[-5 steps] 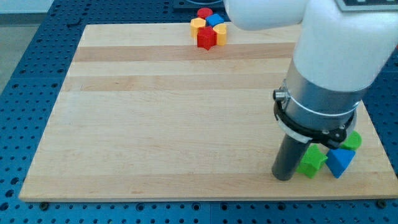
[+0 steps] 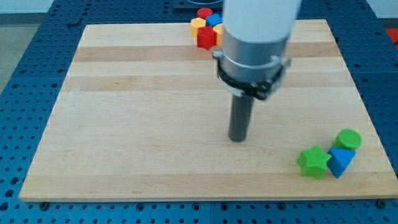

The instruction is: Point your arm at yellow hexagon

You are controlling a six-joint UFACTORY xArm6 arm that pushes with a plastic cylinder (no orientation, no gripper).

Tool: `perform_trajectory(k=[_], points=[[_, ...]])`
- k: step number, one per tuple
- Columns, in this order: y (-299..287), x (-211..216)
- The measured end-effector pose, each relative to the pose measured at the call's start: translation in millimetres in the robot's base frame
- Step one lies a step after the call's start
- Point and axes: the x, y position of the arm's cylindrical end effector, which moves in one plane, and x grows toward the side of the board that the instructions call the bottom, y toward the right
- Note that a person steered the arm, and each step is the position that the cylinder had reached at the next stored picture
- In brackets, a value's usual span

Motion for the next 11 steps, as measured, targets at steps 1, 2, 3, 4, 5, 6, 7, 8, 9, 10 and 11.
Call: perform_trajectory(k=[1,2,3,4,5,6,7,8,9,10,11], points=[[-3,-21],[-4,-22],[-20,-23],[-60,-50],[-96,-96],[-127,-138],[-155,-159],[-172,-183],[-182,-216],[-183,-261],[-174,-302]])
